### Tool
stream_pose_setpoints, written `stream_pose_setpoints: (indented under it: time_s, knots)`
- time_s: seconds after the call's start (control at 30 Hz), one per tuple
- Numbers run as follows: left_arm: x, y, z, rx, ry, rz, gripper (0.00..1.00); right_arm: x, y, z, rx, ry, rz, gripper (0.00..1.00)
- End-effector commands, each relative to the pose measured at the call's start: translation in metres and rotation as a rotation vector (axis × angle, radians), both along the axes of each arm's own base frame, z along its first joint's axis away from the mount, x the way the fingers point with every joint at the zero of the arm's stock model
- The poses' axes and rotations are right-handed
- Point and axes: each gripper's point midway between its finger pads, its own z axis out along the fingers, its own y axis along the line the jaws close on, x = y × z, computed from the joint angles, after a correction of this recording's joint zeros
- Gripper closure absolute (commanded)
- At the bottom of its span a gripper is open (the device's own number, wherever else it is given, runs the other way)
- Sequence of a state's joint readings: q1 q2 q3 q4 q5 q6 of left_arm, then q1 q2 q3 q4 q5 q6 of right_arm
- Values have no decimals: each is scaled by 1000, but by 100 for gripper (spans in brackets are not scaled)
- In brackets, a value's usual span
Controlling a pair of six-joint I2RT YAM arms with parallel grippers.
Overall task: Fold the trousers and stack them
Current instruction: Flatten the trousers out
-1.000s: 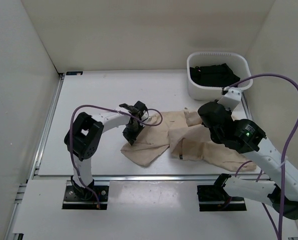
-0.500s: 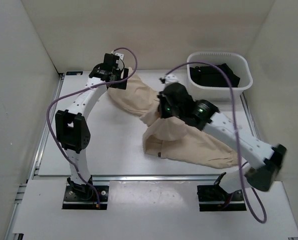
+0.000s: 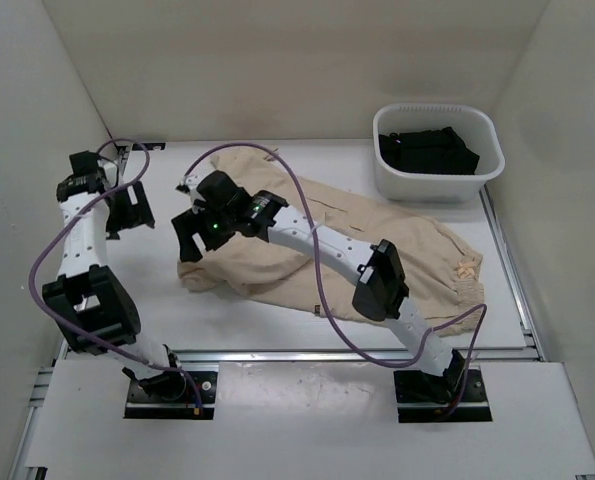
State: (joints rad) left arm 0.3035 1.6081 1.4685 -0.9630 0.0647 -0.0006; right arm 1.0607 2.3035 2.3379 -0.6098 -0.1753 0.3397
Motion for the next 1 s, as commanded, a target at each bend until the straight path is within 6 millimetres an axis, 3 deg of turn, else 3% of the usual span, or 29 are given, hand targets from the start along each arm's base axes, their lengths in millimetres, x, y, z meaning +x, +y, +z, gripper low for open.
stream_pose_setpoints:
  time_s: [0.0,0.03,0.07,0.1,0.13,0.17,0.2,0.23,0.27,0.3,0.33,0.37,0.4,0.43,0.47,0.5,0.53,0.57,0.6,0.67,0.83,0.93,0.97]
  knots:
    - [-37,-18,-18,-136,77,-9,0,-43,0,37,49,41,168,11]
    - [-47,-17,-22,-161,96,8,0,-34,-11,38,15,2,113,9]
    - [-60,-22,-36,-181,149,12,0,-33,-39,41,-29,-9,61,9]
    - [-70,-26,-43,-197,190,14,0,-28,-54,43,-53,-44,7,8]
    - [-78,-29,-48,-210,223,16,0,-14,-79,42,-81,-29,-119,5]
    - [-90,-37,-58,-246,267,13,0,-10,-112,76,-46,-62,-232,4]
    - [-97,-42,-61,-262,284,11,0,8,-160,37,-198,-79,-437,4]
    - [-103,-49,-67,-281,306,-1,0,23,-203,31,-248,-60,-612,3]
    - [-108,-57,-70,-281,320,-25,0,20,-245,45,-193,29,-837,3]
    - [-118,-66,-77,-298,349,-37,0,1,-307,-1,-390,107,-984,3]
    - [-119,-69,-82,-296,349,-49,0,4,-358,-13,-435,160,-1172,3]
    - [-116,-71,-83,-286,330,-65,0,-10,-387,-8,-348,240,-1330,2]
    - [-119,-76,-88,-304,327,-70,0,-21,-408,-21,-345,289,-1394,2]
    - [-119,-79,-91,-301,326,-82,0,-39,-440,-60,-406,355,-1486,2]
    - [-119,-82,-95,-298,327,-96,0,-48,-451,-57,-284,400,-1559,2]
    - [-119,-85,-104,-241,326,-130,0,-53,-468,-68,-251,440,-1640,2]
    - [-120,-88,-110,-218,329,-149,0,-73,-487,-94,-306,480,-1708,2]
    - [-117,-91,-111,-193,310,-171,0,-80,-499,-94,-240,493,-1786,2]
    - [-113,-99,-112,-169,289,-216,0,-85,-514,-98,-234,498,-1858,2]
    - [-93,-96,-114,-88,218,-235,0,-103,-536,-110,-255,481,-1940,2]
    - [-64,-93,-122,-28,178,-246,0,-114,-553,-127,-263,471,-2043,2]
    - [-62,-99,-136,-18,211,-269,0,-113,-561,-137,-329,437,-2072,2]
    - [-60,-103,-137,-16,214,-283,8,-112,-565,-140,-345,421,-2090,2]
